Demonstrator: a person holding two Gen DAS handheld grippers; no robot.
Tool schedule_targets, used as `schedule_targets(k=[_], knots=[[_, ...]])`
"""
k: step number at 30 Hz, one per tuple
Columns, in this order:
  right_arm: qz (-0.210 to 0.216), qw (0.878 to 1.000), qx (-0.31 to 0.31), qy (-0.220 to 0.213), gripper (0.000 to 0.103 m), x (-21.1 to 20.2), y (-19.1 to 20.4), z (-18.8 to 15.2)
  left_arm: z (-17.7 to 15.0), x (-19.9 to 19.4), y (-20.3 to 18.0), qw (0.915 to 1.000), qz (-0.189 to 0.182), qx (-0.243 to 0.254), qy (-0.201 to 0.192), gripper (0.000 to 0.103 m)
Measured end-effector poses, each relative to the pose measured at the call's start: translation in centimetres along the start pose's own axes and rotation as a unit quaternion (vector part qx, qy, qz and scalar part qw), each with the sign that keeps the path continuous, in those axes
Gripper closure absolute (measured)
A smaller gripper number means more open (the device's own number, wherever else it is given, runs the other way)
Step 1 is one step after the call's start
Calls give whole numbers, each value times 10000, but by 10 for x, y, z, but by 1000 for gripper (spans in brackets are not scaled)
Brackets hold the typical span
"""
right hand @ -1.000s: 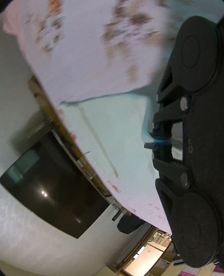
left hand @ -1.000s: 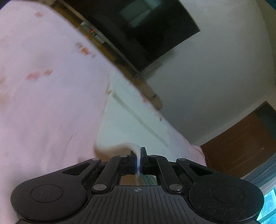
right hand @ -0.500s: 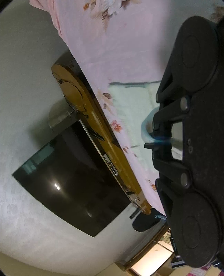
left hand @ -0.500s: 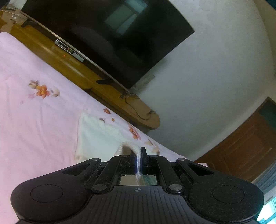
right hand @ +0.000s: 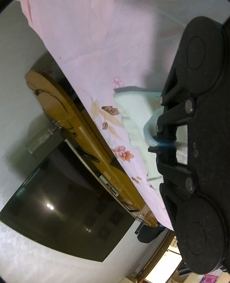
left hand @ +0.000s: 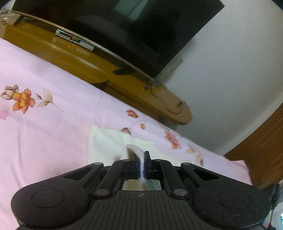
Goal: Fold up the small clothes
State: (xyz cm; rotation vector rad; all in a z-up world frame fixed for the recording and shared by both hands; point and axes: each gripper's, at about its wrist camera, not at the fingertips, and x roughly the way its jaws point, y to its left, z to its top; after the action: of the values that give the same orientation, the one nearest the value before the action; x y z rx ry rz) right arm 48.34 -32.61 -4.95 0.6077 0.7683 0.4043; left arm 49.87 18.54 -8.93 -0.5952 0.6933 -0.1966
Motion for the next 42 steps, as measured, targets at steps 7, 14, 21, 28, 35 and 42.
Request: schedule_targets(k=[7, 14, 21, 28, 35, 42], knots=[[56, 9987, 454, 236, 97, 40, -32, 11, 2, 39, 7, 9997, 180, 68, 178, 100], [322, 9972, 673, 27, 57, 50, -44, 16, 3, 52, 15, 9997, 59, -136, 188, 100], [414, 9966, 551, -457, 40, 30, -41, 26, 5, 34, 15, 9992, -190, -297, -174, 13], [286, 9966, 542, -554, 43, 15, -51, 30, 20, 20, 10, 9992, 36, 304, -250, 13], [-642, 9885, -1345, -270, 56, 3, -27, 20, 10, -10, -1, 9769, 490, 2064, -256, 28], [-895, 9600, -2643, 230, 58, 34, -1, 5, 7, 24, -33, 9581, 472, 2824, 101, 27]])
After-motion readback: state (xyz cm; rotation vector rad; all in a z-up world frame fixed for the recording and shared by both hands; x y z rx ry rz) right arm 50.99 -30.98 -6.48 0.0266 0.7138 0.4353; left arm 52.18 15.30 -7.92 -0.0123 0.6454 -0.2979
